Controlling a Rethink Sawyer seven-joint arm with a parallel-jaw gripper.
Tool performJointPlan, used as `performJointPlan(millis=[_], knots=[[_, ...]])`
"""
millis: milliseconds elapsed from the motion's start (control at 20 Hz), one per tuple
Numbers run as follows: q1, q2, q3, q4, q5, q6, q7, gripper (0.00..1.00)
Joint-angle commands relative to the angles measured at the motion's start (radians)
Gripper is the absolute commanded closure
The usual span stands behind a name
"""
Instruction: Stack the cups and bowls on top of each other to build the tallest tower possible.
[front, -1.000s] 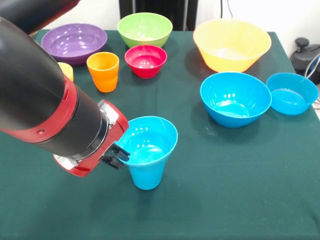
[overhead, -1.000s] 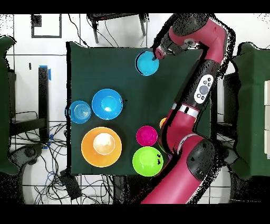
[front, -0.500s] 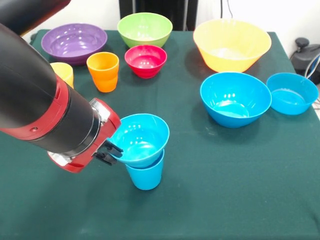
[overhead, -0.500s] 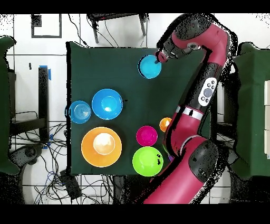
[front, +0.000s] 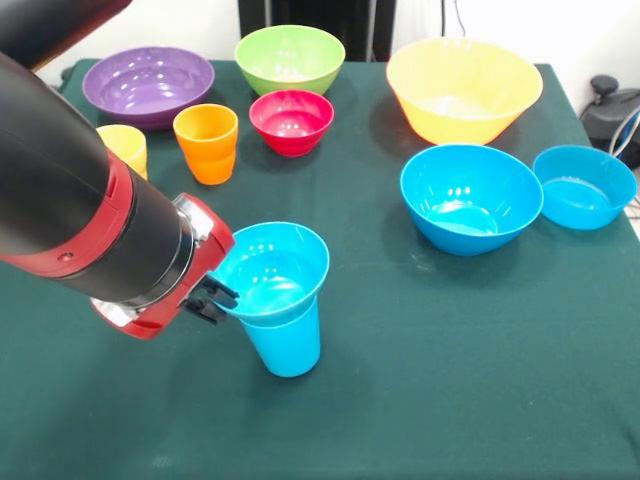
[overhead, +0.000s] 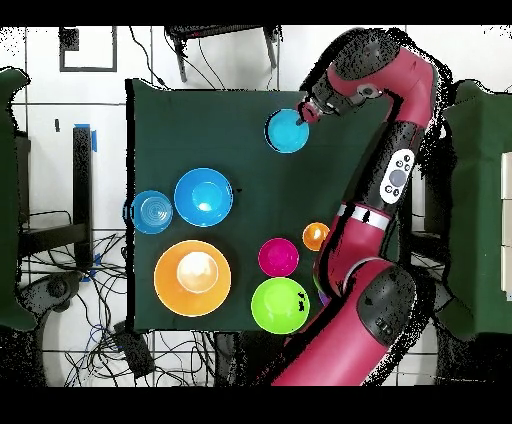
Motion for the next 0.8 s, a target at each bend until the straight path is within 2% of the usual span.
performJointPlan(millis=[50,250,800], knots=[[0.004,-0.035,-0.190,0.059,0.049,-0.111,-0.036,1.00],[-0.004,-0.036,-0.231,0.093,0.104,-0.144,0.000,1.00],[0.024,-0.049,-0.308,0.087,0.202,-0.195,0.043,1.00]])
